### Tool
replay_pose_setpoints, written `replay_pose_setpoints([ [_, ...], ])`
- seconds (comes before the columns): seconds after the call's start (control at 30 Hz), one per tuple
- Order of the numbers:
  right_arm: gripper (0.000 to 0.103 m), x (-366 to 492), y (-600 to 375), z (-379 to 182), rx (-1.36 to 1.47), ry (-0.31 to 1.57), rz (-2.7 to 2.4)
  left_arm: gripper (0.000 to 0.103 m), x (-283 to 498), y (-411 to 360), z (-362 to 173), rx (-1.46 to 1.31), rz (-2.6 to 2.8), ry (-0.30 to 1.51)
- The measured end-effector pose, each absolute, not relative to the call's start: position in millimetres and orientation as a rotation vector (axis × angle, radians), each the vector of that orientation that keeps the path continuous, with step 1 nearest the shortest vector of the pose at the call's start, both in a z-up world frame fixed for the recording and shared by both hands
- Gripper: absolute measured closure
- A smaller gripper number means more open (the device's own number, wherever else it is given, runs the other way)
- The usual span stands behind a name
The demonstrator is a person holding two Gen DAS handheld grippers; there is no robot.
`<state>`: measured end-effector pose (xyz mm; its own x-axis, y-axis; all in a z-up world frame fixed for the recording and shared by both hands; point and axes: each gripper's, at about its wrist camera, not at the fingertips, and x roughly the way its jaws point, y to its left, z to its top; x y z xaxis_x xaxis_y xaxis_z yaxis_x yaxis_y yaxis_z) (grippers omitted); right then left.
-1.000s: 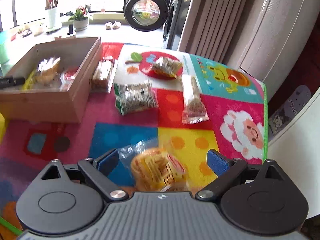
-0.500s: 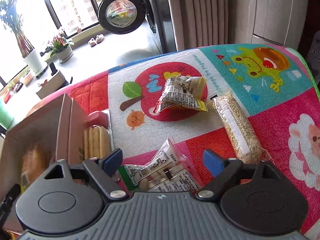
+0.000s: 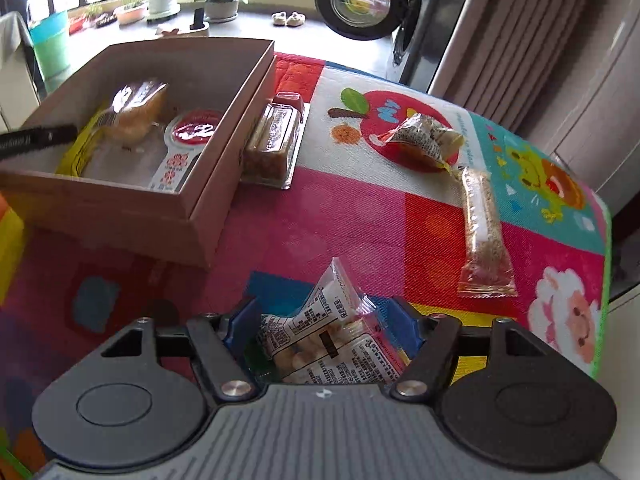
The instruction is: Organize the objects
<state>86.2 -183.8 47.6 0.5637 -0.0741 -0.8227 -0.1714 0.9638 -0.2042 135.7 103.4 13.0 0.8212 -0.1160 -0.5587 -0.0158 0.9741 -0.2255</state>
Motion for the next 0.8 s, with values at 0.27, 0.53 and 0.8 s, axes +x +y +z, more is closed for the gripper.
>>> replay_pose_setpoints([
  [0.27, 0.014, 89, -214, 49, -0.163, 0.973, -0.011, 0.087, 134, 99, 13, -0.204, -0.049, 0.605],
  [0.53, 0.014, 104, -249, 63, 0.163, 0.919, 0.016, 0.088, 133, 99, 12, -0.199, -0.045, 0.610],
  [0.8, 0.034, 202, -231, 68, 0.327, 0.919, 0.151, 0.088, 132, 98, 12, -0.200, -0.044, 0.610],
])
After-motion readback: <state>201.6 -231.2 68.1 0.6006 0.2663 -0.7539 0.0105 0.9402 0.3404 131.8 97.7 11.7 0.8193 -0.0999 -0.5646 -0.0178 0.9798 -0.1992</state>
